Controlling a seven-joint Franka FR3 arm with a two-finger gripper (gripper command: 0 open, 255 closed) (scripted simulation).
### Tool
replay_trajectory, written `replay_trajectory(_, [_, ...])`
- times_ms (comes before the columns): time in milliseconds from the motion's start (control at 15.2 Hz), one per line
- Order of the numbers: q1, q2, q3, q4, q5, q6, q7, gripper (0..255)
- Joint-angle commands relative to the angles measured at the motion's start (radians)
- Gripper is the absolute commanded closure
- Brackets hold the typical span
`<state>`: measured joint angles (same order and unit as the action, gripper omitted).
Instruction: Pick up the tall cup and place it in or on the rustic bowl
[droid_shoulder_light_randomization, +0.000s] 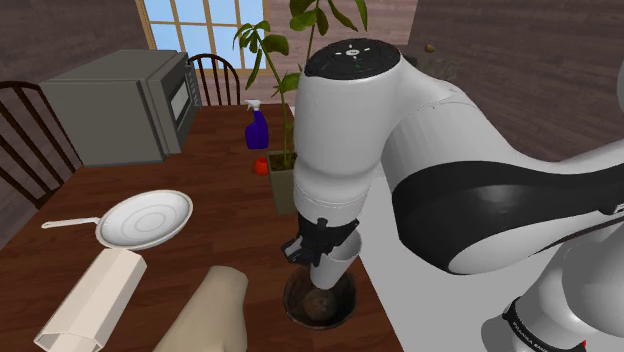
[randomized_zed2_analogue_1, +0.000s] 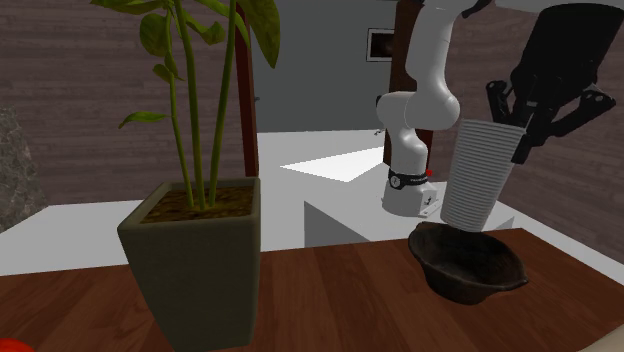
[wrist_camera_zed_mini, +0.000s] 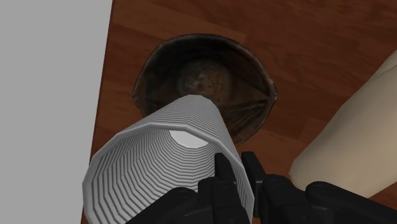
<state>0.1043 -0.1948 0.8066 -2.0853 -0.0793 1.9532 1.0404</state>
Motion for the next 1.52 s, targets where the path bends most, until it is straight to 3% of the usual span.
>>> replay_trajectory(0, [0.001,0.004,0.004,-0.025,-0.003,0.027,0.008,255])
replay_trajectory(462, [0.001,0.004,0.004,-0.025,-0.003,0.027,0.008,255])
replay_trajectory(528, [0.001,0.004,0.004,-0.025,-0.003,0.027,0.008,0])
replay_trajectory(858, [0.001,0.004,0.004,-0.025,-0.003,0.027,0.008,0])
replay_trajectory(1122, [0.009,-0.025,-0.003,0.08,0.021,-0.098,-0.01,0])
replay_trajectory(1452, [0.009,-0.025,-0.003,0.08,0.021,-0.098,-0.01,0])
